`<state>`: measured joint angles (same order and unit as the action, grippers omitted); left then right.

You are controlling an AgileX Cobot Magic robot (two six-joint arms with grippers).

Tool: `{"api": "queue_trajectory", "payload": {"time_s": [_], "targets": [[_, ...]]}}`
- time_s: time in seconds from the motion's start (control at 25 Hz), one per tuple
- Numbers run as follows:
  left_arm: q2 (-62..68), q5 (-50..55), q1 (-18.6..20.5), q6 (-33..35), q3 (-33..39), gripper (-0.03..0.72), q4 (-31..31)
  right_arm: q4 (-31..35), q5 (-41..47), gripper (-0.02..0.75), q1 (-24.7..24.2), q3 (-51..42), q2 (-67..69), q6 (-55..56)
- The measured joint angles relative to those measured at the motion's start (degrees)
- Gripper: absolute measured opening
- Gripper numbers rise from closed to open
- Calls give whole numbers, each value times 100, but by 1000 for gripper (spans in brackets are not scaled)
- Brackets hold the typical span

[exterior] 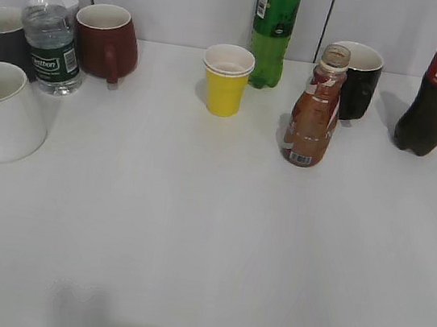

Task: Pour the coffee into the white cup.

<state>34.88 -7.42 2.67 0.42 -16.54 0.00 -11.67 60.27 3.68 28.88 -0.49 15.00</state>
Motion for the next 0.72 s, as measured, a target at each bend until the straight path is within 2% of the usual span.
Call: {"api": "queue_trajectory", "payload": {"time_s": [0.08, 0.4, 0.6, 0.72], "targets": [[333, -286, 0, 0, 88, 241, -186, 0, 0, 588, 0, 0, 0, 0], [887, -920, 0, 0, 211, 241, -196, 0, 0, 588, 0, 0, 0, 0], [1138, -1565, 0, -4, 704, 241, -235, 0, 0, 588, 0, 0, 0, 0], [1363, -1816, 0, -6, 755, 241, -353, 0, 0, 588, 0, 0, 0, 0]]}}
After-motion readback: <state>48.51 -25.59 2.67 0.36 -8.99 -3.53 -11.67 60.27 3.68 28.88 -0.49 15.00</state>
